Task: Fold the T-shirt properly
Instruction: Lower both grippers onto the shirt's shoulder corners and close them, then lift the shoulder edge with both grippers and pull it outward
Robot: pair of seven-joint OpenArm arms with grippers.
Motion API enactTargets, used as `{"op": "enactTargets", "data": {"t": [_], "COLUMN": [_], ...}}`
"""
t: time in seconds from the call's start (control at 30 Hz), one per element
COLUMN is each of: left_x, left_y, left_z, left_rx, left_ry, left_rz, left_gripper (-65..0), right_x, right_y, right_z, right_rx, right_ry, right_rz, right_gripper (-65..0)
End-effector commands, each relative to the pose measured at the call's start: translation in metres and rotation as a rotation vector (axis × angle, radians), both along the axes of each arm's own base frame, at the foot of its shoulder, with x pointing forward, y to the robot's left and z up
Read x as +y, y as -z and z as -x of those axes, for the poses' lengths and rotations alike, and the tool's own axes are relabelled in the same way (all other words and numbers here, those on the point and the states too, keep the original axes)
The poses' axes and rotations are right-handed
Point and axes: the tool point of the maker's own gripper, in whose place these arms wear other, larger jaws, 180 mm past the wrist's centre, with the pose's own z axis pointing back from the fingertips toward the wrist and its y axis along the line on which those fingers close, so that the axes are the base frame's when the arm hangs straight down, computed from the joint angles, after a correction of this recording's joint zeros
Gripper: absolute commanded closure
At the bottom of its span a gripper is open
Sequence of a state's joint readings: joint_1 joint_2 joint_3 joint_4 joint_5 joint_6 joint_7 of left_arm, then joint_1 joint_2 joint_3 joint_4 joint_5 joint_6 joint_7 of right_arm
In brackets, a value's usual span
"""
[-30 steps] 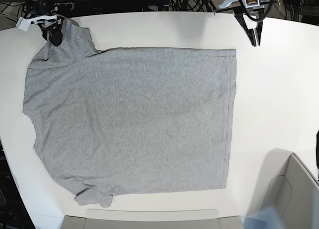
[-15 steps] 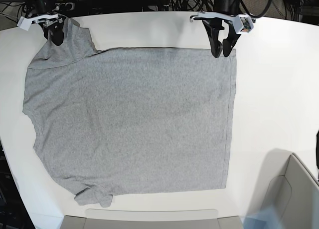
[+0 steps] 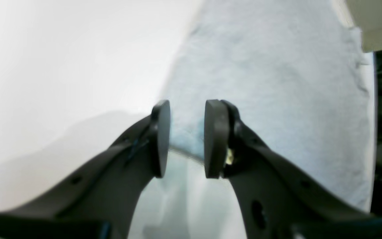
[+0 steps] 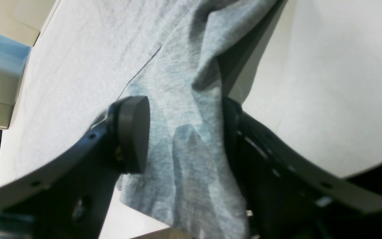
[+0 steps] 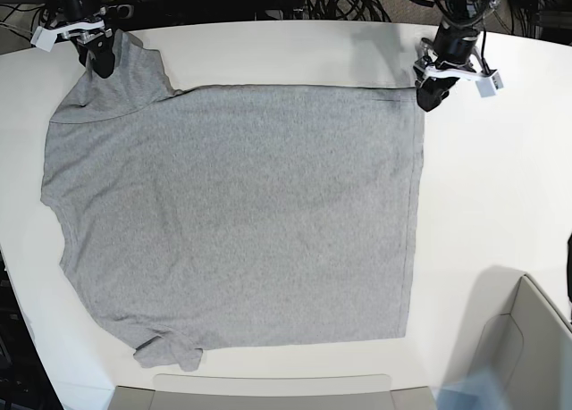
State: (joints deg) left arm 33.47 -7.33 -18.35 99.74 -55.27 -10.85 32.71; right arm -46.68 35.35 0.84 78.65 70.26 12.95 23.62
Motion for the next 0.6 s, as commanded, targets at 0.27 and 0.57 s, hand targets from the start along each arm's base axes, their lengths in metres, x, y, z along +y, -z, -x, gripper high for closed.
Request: {"op": "enactTargets", "data": {"t": [0.27,0.57], "left_x": [-0.002,-0.007], "left_y": [0.023,0.030], "left_z": [0.014,0.002], "left_rx": [0.016,0.019], "left_ry": [0.050,0.061], "left_rz": [0.026,0.052], "left_gripper": [-18.8,-18.9], "right_x": [0.003,0.004], "right_y": [0.020,0.020], "right_z": [0.022,0.022], "right_rx": [0.131,0.132], "right_ry": [-0.035,-0.038], "right_rz": [0.012,0.010], "right_gripper": [-31.4,-31.4]}}
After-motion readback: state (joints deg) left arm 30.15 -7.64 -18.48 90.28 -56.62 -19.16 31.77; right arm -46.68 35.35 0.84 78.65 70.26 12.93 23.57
